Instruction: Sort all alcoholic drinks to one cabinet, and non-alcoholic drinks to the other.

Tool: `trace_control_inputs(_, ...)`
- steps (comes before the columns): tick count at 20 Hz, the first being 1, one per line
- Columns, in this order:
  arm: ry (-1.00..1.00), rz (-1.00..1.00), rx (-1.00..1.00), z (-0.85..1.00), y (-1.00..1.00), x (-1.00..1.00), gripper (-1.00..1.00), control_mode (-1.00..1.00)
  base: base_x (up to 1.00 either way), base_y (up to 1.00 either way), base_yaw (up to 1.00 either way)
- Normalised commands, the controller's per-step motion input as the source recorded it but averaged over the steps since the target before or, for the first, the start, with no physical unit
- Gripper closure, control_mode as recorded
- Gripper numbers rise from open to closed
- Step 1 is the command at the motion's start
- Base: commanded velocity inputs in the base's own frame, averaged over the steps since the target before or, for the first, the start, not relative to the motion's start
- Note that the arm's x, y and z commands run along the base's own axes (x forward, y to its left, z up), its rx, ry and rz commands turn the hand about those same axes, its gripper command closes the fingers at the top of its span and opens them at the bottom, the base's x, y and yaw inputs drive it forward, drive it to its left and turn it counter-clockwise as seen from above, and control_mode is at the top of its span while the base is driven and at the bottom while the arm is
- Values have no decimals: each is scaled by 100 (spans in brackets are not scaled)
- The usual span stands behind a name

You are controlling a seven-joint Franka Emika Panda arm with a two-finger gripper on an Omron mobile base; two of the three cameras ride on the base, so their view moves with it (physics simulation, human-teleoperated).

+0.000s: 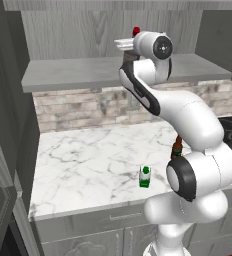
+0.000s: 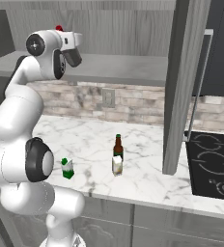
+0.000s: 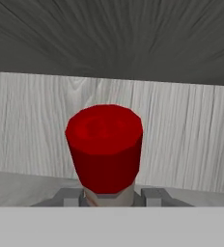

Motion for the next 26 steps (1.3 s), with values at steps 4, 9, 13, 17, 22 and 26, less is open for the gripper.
trace_control_inputs(4, -1, 0, 0, -3, 6, 1, 100, -100, 0, 0, 0)
trace_control_inputs(9, -2, 0, 0, 0, 3, 1, -100, -100, 0, 0, 0)
trace_control_inputs(13, 0, 0, 0, 0, 0, 13, -100, -100, 0, 0, 0)
trace_control_inputs(17, 0, 0, 0, 0, 0, 20, -100, -100, 0, 0, 0)
trace_control_inputs(22, 0, 0, 0, 0, 0, 25, -100, -100, 0, 0, 0)
trace_control_inputs(26, 0, 0, 0, 0, 0, 20, -100, -100, 0, 0, 0)
